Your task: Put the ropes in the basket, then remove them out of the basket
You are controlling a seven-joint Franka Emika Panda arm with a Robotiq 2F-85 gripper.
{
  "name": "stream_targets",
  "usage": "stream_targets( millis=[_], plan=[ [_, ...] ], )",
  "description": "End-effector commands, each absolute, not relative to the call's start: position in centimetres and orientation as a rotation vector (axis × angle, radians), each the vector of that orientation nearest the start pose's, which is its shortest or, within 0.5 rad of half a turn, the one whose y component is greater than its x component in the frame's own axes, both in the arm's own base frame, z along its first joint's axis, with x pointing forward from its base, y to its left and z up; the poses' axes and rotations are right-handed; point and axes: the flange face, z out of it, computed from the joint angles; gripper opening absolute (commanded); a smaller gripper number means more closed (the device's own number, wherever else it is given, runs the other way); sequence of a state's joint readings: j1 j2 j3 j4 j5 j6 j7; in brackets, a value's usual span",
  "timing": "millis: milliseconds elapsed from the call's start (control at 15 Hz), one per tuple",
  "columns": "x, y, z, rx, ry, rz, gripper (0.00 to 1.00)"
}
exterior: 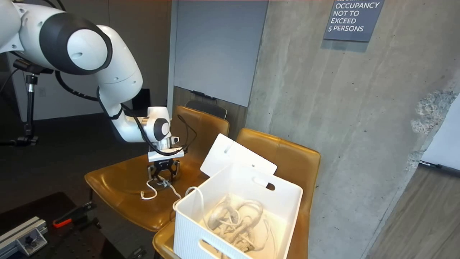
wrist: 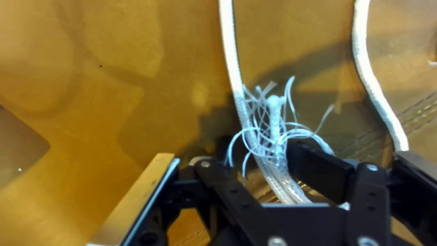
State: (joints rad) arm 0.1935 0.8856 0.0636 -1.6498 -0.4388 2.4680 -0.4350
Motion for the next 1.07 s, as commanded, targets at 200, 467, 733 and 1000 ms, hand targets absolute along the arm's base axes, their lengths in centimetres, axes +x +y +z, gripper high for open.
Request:
stream_targets(
  millis=[200, 467, 733, 1000],
  plan=[
    [62.0, 15.9, 13.0, -3.003, -1.549, 0.195, 0.00],
    [61.5, 13.3, 20.5, -3.109, -1.444, 0.179, 0.01],
    [62.4, 9.9, 29.9, -3.254, -1.324, 0.101, 0.01],
    [63.4, 5.0, 40.6, -3.439, -1.118, -0.036, 0.01]
  ],
)
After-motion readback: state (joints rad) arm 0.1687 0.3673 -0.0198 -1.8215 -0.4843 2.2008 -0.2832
